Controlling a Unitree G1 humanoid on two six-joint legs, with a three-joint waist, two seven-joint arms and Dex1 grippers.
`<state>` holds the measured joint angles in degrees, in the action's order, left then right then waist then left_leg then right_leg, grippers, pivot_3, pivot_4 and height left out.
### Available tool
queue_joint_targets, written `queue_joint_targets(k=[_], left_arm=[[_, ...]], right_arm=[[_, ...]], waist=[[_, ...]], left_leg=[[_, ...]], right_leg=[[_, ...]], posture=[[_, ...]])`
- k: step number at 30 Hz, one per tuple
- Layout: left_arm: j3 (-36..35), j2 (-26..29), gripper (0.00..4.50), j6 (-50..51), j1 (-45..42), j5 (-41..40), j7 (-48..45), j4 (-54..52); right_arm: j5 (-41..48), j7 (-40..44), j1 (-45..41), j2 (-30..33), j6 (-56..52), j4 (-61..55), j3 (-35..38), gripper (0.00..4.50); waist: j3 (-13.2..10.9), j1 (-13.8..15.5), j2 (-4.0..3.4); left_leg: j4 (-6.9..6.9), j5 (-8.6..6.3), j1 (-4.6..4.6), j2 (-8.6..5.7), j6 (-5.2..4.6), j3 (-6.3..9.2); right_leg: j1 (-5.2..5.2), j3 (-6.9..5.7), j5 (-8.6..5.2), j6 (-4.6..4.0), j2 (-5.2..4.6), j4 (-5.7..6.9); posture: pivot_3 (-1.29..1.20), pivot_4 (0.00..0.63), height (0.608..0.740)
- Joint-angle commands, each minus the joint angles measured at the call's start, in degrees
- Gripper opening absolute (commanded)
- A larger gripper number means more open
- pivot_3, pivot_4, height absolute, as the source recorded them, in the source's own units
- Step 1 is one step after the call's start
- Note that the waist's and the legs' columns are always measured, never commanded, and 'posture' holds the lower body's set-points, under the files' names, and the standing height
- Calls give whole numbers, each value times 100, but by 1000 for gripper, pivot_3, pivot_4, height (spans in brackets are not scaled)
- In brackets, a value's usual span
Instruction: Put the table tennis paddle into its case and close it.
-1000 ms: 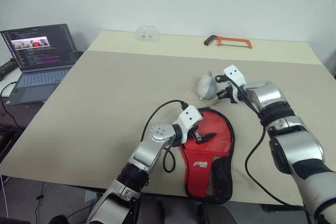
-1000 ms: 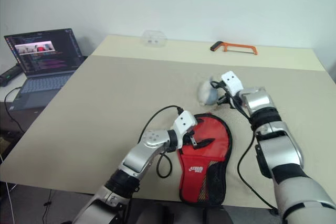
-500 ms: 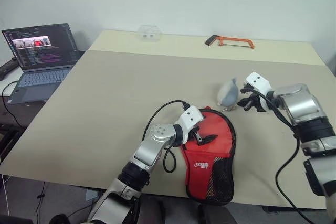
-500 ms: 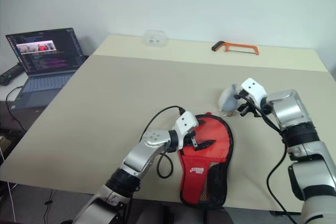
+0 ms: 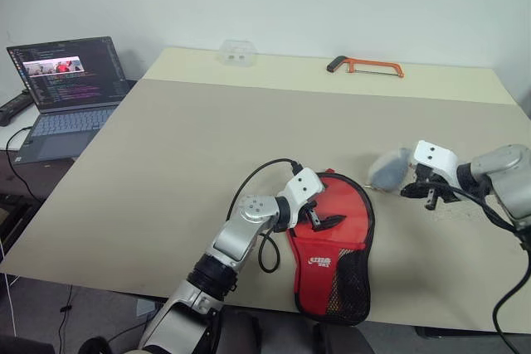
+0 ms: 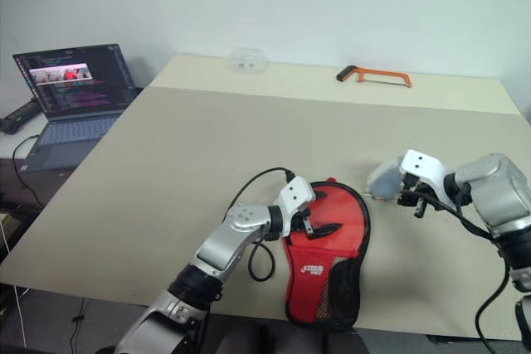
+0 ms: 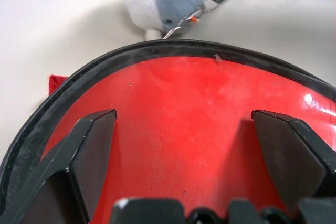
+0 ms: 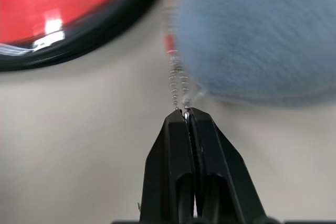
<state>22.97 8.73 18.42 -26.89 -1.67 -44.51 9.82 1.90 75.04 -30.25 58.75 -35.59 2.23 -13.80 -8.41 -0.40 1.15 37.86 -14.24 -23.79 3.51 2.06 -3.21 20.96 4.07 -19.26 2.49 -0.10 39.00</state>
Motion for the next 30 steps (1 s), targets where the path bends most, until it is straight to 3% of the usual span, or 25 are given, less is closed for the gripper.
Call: queue_joint_targets(k=[1,11,14,20,26,30], left_arm=[[284,85,4500,267,288,152,-101,470],[305,102,4500,245,253,163,-163,533],[306,86,4500,238,239,175,-175,562],[303,74,4500,211,196,188,-180,635],[296,80,4500,236,232,175,-171,599],[284,82,4500,247,248,168,-164,589]], right_arm=[[354,366,308,386,126,-634,334,42],[748,436,401,623,564,-822,770,42],[819,504,482,643,576,-914,745,609],[772,525,659,646,661,-1095,624,2672],[867,712,437,950,893,-935,962,2672],[844,496,-507,824,979,-367,1051,2672]], waist=[[0,7,0],[-1,-2,2],[-2,-1,3],[-3,-11,5],[-3,-10,4],[-2,-22,-2]], left_leg=[[0,0,0,0,0,0],[-2,-4,43,1,-4,2],[-2,-4,45,1,-4,4],[-4,-7,85,5,-6,0],[-4,-8,86,6,-6,0],[-4,-8,90,6,-7,-2]], right_leg=[[-1,0,0,0,0,-1],[-49,-1,-1,1,-1,-7],[-54,-1,-1,1,0,-10],[-89,3,-2,1,-2,-12],[-90,2,-2,1,-3,-11],[-91,5,-1,1,-6,-10]], posture=[[0,150,740],[0,150,740],[0,150,740],[0,150,740],[0,150,740],[0,150,740]])
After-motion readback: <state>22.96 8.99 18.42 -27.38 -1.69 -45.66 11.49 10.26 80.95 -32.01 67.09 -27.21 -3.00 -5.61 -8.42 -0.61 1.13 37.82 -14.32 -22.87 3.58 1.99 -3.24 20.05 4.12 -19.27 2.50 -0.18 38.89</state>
